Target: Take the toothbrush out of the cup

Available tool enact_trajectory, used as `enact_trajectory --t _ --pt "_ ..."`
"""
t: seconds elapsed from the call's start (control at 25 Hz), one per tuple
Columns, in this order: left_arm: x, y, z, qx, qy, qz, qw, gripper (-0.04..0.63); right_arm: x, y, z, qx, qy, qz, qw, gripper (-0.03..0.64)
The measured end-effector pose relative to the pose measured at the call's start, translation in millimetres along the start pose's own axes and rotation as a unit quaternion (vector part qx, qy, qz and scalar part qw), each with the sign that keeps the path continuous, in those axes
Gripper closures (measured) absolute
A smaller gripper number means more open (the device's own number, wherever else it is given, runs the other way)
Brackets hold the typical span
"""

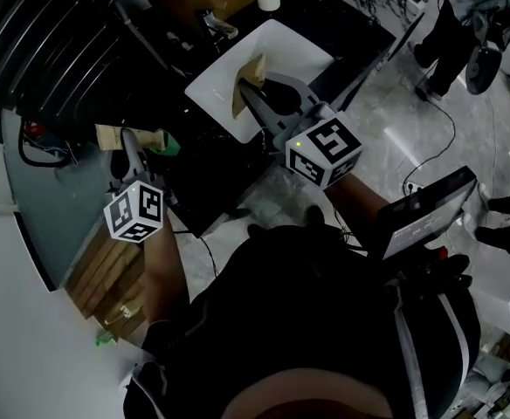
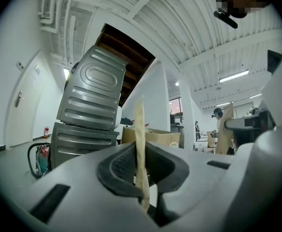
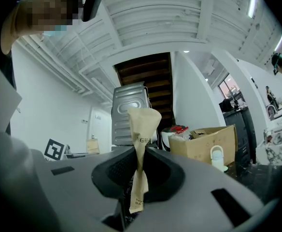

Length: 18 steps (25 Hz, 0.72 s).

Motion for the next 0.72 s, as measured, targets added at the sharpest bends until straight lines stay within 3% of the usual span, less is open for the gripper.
enact_trajectory --t 0.32,0.72 --pt "31 41 -32 -0.027 0.018 0.006 0.9995 0.565 14 6 -25 0.0 0.006 -0.009 1.0 0.571" --pt "25 108 -55 -0.054 -0.001 0.008 0.9985 0.566 20 22 -52 -0.004 0.008 -0.017 1.0 0.571"
Point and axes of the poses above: the fingertips, and each gripper's own axes: z forward along the fingers, y to its right, x out of its top, the point moved 10 cm from there along -z, backward along the fingers, and after that the axes turned 11 degrees about x, right-handed, at the moved point
